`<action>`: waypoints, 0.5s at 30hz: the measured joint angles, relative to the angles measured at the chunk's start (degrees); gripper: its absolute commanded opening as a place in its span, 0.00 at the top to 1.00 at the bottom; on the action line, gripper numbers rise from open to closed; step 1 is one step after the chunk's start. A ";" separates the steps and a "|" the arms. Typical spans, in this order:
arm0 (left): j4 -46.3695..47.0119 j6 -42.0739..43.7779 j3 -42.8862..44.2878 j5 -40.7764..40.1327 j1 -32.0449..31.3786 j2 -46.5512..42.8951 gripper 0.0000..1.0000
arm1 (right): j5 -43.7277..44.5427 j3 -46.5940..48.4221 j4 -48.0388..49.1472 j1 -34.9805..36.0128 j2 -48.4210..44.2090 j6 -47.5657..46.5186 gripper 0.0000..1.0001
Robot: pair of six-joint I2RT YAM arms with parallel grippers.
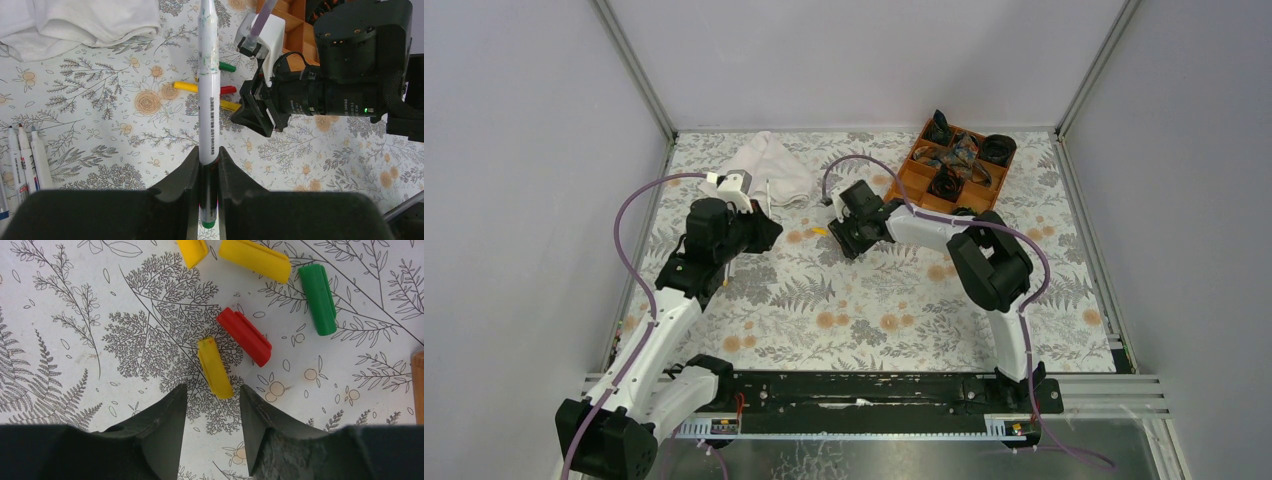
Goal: Insert the pens into the pen caps
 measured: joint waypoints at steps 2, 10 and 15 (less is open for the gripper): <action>-0.02 0.00 0.00 0.02 0.00 0.00 1.00 | 0.22 0.39 -0.07 0.02 0.28 -0.28 0.54; -0.02 0.00 0.00 0.02 0.09 0.00 1.00 | 0.76 2.43 -0.90 0.28 1.60 -1.66 0.73; -0.02 0.00 0.00 0.11 0.46 0.00 1.00 | 1.75 2.51 -1.42 1.01 1.62 -2.67 0.81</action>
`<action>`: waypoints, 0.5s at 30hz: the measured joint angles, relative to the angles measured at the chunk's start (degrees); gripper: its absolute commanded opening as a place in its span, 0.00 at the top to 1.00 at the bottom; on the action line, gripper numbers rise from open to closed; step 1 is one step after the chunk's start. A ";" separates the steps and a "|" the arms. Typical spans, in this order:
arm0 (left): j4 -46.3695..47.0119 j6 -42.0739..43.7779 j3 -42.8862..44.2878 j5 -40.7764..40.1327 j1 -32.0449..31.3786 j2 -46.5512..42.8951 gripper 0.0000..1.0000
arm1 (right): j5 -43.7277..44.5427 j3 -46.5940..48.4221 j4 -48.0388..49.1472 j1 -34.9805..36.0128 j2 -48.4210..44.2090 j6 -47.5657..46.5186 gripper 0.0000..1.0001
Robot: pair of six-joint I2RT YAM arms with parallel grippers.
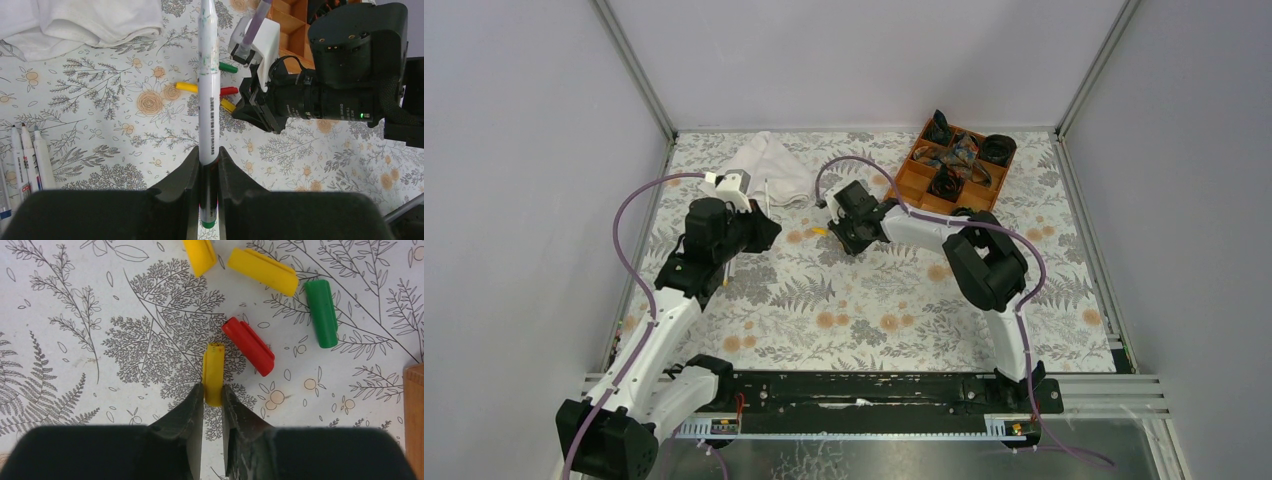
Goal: Insert the pens into the pen caps
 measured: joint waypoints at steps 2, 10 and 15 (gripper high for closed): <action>0.00 0.00 0.00 0.04 0.13 0.00 1.00 | 0.04 -0.04 -0.07 0.35 -0.17 -0.37 0.83; 0.00 0.00 0.00 0.33 0.61 0.00 1.00 | -0.55 -7.82 -1.86 3.52 -6.43 -0.17 0.87; 0.00 0.00 0.00 0.33 0.66 0.02 1.00 | -1.49 -15.80 -2.80 5.07 -14.40 1.84 0.87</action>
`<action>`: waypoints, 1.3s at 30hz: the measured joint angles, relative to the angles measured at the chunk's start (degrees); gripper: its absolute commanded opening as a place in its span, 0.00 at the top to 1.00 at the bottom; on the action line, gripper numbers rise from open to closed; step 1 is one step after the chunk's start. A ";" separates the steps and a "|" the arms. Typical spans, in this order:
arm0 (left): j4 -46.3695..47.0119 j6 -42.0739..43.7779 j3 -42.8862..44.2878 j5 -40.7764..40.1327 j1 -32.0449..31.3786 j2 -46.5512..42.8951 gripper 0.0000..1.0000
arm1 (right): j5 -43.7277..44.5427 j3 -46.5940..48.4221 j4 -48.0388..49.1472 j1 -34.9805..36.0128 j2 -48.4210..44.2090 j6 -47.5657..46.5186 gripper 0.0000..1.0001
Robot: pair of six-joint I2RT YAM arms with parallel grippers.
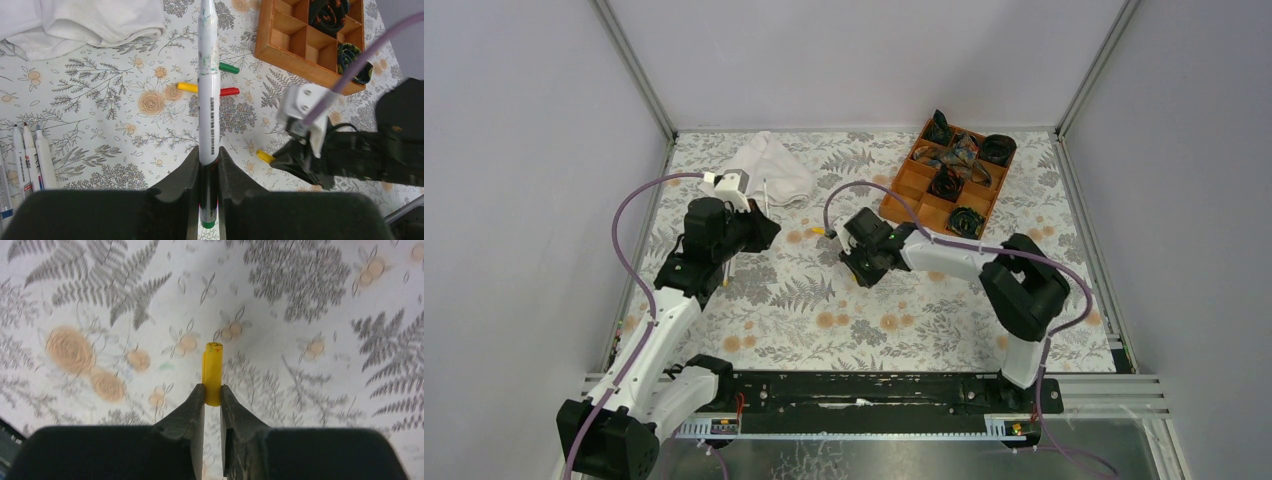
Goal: Insert the pens into the pen caps
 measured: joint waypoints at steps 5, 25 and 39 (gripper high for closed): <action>0.02 -0.02 0.00 0.24 0.02 0.55 1.00 | 1.22 -6.86 -1.05 1.31 -7.61 2.71 0.86; 0.02 0.00 0.00 1.05 0.04 1.38 1.00 | 2.80 -17.64 -0.44 1.68 -13.68 8.72 0.56; 0.02 0.00 0.00 1.05 0.04 1.46 1.00 | 3.34 -18.78 0.72 2.82 -22.75 16.13 0.49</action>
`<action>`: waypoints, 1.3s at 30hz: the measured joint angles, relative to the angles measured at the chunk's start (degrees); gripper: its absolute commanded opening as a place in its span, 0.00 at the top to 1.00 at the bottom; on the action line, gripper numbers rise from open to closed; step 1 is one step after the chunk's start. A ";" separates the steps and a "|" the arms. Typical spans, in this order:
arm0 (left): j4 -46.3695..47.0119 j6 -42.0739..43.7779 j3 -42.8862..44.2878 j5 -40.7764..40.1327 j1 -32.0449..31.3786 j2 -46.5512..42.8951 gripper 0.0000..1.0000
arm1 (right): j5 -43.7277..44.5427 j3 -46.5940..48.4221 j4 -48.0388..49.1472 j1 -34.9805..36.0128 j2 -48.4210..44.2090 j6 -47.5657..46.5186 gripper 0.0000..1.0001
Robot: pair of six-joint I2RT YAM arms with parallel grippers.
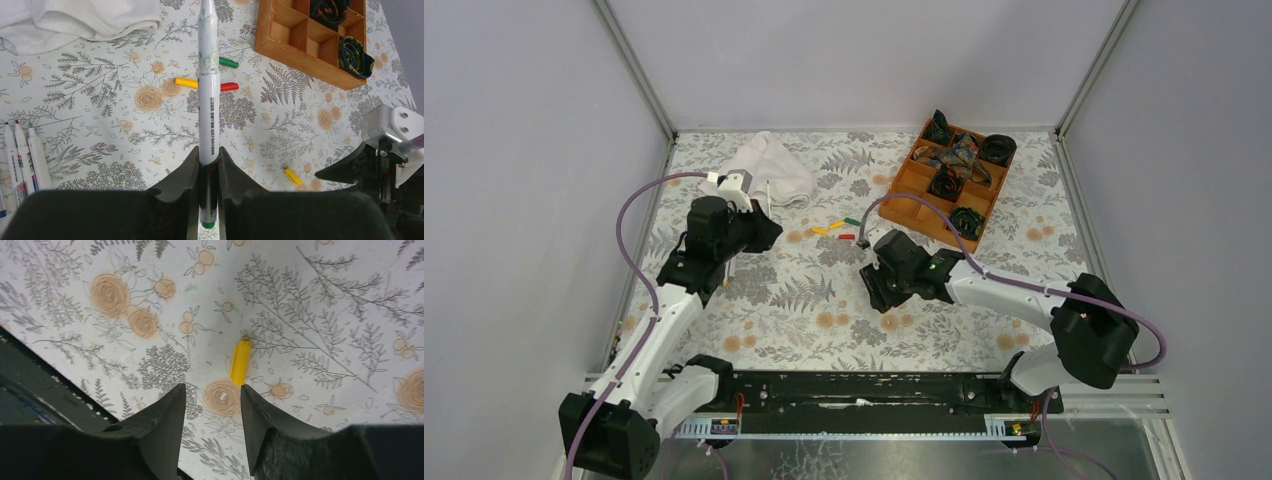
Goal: Insert the pens into the pen caps
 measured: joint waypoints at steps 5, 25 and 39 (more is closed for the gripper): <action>0.00 0.00 0.00 0.00 0.00 0.02 1.00 | -2.47 -2.51 1.77 0.63 -0.70 3.13 0.44; -0.02 0.00 0.00 0.00 0.02 0.70 1.00 | -6.49 -5.16 7.65 2.03 4.07 7.74 0.40; 0.00 0.00 0.00 0.00 0.00 0.70 1.00 | -3.19 -5.16 7.45 2.25 5.07 7.82 0.37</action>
